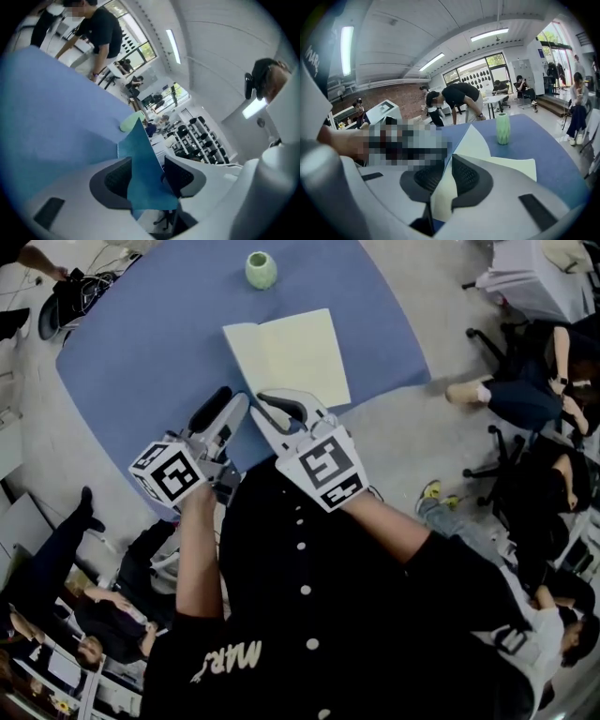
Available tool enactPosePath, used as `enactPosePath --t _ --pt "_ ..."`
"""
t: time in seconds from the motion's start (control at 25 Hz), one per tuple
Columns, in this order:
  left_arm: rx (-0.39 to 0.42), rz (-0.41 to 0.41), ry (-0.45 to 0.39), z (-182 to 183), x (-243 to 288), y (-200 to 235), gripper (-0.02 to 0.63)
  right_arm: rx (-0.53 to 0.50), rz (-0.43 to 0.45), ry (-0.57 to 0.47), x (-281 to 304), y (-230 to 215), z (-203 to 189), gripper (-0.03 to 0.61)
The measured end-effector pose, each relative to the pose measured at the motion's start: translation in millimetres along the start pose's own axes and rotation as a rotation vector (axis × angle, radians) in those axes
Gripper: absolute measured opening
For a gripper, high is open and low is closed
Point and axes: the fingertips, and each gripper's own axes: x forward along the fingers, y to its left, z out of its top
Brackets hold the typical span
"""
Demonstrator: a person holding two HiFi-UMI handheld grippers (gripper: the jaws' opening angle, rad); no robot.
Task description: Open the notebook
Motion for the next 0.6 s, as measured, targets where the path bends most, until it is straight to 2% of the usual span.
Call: enactPosePath --t 0.16,0.28,0.32,0.4,0.44,0.6 --pt "-0.095 -0.131 0.048 3.7 18.2 -10.3 0.202 0.004 0.005 -0.006 1.1 3.5 1.5 0.062" --pt "-0.141 -0.182 0.097 3.6 27.0 -14.8 0.173 -0.006 0.01 -0.005 1.0 5.7 -0.2 0.071" --pt "-0.143 -0.186 0.118 2.4 28.9 -15.3 0.158 0.0 0.011 -0.003 1.8 7.0 -2.2 0.075" --pt "-0.133 -0.175 0.149 -0.1 31.9 -13.6 0.063 -0.002 0.016 0.004 5.7 9.4 -6.7 0.085" --pt "-0.125 -0.159 0.158 -0.6 32.1 -10.8 0.043 -0.02 0.025 0.007 8.5 11.3 -8.4 0.099" --pt "-0.095 -0.105 0.173 5.1 24.4 -0.8 0.018 -0.089 0.097 0.004 10.1 22.1 -13.8 0.18"
